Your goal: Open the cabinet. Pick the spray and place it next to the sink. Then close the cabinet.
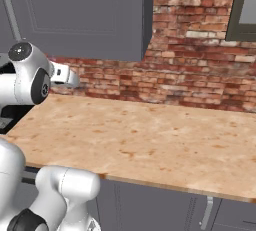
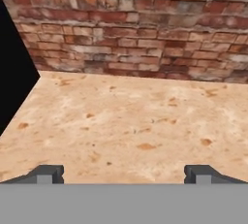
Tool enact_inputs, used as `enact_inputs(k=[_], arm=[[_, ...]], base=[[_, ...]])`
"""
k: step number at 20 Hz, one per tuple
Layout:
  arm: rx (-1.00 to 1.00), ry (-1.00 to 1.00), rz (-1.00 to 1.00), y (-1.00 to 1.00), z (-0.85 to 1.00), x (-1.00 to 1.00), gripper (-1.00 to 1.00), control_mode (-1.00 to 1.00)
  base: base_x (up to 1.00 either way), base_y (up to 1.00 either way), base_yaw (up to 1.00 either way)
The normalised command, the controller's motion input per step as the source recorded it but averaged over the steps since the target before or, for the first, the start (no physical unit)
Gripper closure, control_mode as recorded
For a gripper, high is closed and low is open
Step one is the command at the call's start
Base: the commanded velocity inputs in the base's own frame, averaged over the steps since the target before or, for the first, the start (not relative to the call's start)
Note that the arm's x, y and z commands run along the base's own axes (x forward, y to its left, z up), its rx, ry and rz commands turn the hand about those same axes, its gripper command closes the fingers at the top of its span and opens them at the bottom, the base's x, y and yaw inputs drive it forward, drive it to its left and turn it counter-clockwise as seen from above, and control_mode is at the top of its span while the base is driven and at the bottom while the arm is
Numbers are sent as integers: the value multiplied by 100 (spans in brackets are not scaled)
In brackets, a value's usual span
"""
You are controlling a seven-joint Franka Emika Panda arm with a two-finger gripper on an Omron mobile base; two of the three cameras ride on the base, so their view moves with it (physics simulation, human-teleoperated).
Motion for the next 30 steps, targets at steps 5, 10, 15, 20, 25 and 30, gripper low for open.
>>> enact_inputs(k=[5,10,15,20,25,30], arm=[[0,-4,0,29,0,0,-100,-100],[0,0,0,18,1,0,-100,-100],[0,0,4,0,11,-12,-100,-100],[0,2,6,4,42,-10,-100,-100],[0,1,11,4,55,-33,-100,-100],[-1,0,6,0,20,-31,-100,-100]], base=[[0,0,0],[0,0,0],[0,0,0],[0,0,0],[0,0,0],[0,0,0]])
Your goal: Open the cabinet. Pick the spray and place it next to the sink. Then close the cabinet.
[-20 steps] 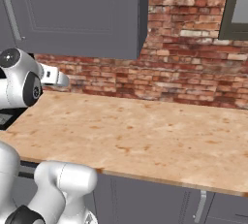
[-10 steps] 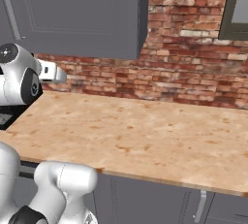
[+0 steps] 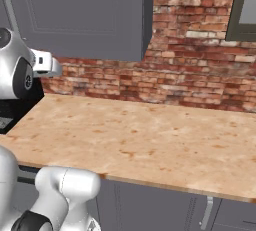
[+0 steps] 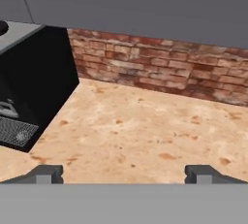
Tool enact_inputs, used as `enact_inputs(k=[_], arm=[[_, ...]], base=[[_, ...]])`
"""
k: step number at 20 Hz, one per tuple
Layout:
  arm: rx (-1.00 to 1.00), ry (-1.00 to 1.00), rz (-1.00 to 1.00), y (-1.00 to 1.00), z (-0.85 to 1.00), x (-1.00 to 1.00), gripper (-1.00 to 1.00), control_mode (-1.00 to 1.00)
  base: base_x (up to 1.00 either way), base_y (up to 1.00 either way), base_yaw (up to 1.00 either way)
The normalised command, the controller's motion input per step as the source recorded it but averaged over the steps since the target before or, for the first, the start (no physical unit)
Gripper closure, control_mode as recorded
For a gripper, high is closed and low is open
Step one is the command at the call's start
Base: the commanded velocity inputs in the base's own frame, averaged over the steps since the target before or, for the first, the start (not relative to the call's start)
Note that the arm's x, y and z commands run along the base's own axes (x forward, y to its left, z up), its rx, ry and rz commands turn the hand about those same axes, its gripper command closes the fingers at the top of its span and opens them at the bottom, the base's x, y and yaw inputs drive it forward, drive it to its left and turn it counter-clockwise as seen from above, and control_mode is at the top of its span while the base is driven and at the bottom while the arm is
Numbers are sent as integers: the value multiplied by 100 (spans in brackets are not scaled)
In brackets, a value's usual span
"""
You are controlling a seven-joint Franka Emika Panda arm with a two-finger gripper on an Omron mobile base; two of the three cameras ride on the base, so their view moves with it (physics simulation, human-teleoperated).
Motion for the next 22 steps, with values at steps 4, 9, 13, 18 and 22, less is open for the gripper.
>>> enact_inputs(k=[4,9,13,18,22], arm=[[-6,-8,0,12,0,-40,-100,-100],[0,-31,0,29,2,-44,-100,-100],[0,-19,-1,23,22,-19,-100,-100],[0,-10,-8,34,34,-1,-100,-100],[0,0,-11,38,55,0,-100,-100]], base=[[0,0,0],[0,0,0],[0,0,0],[0,0,0],[0,0,0]])
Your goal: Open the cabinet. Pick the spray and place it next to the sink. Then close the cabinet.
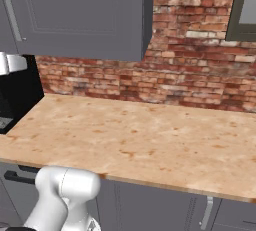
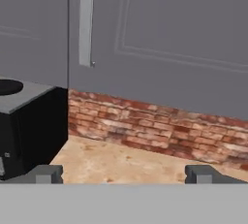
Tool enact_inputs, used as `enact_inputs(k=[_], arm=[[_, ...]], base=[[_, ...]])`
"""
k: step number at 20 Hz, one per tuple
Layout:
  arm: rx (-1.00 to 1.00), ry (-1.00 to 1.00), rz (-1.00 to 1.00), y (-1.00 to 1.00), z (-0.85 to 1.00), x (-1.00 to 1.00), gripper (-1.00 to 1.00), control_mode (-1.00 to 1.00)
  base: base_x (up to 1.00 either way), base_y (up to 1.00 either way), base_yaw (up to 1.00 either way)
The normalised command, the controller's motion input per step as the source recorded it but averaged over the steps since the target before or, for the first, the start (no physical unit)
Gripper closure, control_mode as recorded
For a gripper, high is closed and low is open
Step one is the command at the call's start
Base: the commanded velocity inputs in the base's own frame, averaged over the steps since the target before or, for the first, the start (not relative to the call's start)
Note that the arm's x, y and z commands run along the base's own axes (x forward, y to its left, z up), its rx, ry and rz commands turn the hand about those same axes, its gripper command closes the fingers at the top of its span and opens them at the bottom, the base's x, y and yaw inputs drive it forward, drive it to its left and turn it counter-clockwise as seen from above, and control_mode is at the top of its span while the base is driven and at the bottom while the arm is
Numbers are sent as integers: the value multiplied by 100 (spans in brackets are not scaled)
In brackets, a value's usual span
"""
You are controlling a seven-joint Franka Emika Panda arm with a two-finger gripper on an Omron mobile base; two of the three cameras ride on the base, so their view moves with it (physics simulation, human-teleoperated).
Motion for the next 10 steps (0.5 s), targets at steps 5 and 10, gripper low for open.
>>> enact_inputs(k=[5,10], arm=[[0,0,-8,44,47,0,-100,-100],[0,0,-2,30,22,0,-100,-100]], base=[[0,0,0],[0,0,0]])
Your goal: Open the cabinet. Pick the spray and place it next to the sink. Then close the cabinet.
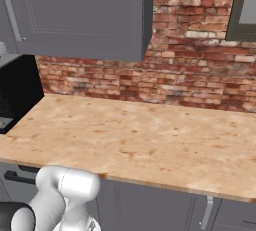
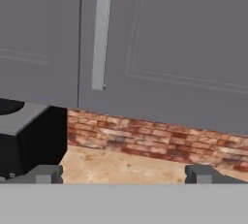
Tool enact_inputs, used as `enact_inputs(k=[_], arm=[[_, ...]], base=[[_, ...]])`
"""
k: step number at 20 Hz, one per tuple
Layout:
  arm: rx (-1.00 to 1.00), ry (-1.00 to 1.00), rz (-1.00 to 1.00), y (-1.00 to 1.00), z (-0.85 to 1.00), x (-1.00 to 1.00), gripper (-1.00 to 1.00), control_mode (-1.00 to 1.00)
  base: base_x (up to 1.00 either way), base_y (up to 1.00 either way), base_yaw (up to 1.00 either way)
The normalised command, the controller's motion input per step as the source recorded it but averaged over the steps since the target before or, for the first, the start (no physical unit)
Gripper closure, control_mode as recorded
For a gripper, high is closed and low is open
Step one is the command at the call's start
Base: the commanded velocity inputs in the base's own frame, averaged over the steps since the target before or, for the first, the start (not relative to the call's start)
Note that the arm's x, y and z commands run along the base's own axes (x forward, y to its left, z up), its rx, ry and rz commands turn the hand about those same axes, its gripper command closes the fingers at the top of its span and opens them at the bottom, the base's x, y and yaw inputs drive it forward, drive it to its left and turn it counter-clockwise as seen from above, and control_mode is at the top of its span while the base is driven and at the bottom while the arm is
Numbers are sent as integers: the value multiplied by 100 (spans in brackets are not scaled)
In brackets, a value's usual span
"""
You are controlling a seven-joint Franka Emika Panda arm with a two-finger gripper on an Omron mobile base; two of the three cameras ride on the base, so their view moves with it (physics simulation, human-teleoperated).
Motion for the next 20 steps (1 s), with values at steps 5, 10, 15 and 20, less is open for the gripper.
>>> enact_inputs(k=[5,10,15,20], arm=[[0,6,0,6,0,34,-100,-100],[0,19,0,0,0,64,-100,-100],[0,3,0,1,-7,47,-100,-100],[0,-2,0,5,-1,38,-100,-100]], base=[[0,0,0],[0,0,0],[0,0,0],[0,0,0]])
